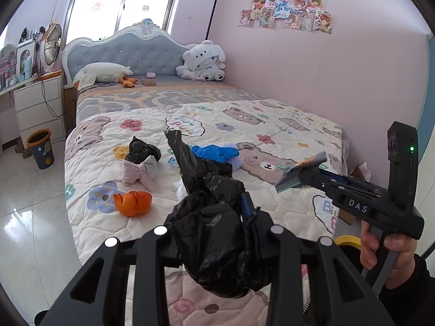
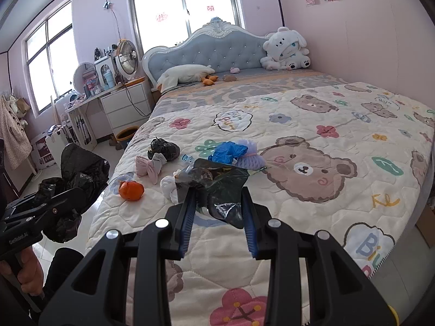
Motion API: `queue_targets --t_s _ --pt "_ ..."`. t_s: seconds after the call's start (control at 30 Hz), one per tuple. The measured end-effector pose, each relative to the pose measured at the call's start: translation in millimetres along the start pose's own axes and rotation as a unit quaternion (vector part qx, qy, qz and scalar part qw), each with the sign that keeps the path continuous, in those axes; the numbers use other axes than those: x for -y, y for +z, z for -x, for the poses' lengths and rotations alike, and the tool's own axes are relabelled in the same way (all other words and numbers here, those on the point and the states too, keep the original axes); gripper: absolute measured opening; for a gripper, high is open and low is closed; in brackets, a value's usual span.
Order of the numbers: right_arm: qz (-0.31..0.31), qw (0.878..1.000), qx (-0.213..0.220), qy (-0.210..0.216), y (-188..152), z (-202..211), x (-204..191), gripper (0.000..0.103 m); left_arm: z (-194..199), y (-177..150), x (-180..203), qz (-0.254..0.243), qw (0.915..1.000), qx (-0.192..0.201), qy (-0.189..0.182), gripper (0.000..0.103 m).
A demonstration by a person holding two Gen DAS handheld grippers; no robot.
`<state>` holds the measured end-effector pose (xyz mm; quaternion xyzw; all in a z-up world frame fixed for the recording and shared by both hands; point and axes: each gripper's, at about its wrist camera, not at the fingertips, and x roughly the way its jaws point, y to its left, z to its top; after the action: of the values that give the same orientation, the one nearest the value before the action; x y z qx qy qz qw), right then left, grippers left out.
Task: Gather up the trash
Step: 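Grasp the clear wrapper with the right gripper while the left holds the black bag, then carry the black bag and clear wrapper in both grippers to the bin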
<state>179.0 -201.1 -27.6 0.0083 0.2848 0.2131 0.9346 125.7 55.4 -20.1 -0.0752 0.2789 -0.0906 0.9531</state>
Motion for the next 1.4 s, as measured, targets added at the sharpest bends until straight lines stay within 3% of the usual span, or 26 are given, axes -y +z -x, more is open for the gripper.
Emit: queue_targets --t_s 0.73,1.4 --pt "-0.020 0.999 0.029 -0.041 -15 68 22 0.032 29 1 47 -0.030 0.9987 0.017 -0.039 0.032" --pt "-0.060 0.990 0.051 -0.117 -49 149 71 0.032 37 -5 113 -0.071 0.9913 0.014 -0.110 0.032"
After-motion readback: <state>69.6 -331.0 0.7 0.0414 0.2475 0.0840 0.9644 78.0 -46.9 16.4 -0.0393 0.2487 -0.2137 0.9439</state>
